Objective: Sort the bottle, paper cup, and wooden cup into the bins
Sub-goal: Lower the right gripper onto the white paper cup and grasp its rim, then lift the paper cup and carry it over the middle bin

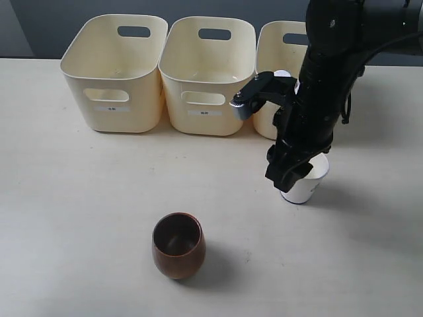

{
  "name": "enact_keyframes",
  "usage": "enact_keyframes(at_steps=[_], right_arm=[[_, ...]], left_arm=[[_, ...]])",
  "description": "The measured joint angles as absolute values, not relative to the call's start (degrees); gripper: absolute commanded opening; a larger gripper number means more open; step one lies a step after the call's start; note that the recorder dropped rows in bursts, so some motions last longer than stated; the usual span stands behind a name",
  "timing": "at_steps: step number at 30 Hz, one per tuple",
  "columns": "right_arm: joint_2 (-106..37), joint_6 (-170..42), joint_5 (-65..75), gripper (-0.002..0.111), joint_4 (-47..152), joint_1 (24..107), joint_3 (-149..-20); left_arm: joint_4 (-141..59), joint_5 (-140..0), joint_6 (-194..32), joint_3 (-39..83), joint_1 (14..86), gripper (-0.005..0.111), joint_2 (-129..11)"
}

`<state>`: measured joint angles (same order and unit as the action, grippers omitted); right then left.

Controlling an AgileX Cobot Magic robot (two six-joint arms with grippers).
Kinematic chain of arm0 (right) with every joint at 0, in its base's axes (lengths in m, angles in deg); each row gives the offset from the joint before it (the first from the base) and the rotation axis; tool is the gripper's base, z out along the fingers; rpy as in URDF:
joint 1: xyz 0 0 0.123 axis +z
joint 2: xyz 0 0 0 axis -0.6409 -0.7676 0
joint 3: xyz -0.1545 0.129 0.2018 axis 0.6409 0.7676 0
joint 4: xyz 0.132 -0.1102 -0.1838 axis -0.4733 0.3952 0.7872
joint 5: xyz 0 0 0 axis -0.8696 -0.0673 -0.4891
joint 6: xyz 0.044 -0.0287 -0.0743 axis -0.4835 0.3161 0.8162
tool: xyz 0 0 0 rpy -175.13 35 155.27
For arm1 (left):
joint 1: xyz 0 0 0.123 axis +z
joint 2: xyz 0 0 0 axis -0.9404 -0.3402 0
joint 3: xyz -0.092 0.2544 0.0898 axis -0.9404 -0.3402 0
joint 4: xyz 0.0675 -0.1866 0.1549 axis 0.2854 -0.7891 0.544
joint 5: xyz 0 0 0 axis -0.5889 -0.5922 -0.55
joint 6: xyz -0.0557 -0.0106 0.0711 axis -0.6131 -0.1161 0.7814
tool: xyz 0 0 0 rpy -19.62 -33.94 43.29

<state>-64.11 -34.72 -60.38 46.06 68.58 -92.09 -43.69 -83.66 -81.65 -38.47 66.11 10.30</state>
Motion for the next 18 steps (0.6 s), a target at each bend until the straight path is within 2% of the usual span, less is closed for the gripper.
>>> enact_keyframes(at_steps=[18], right_arm=[[-69.12,-37.58,-53.47,0.052,53.2,68.58,-92.09]], left_arm=[[-43.69,-83.66,-81.65,-38.47,66.11,0.0,10.3]])
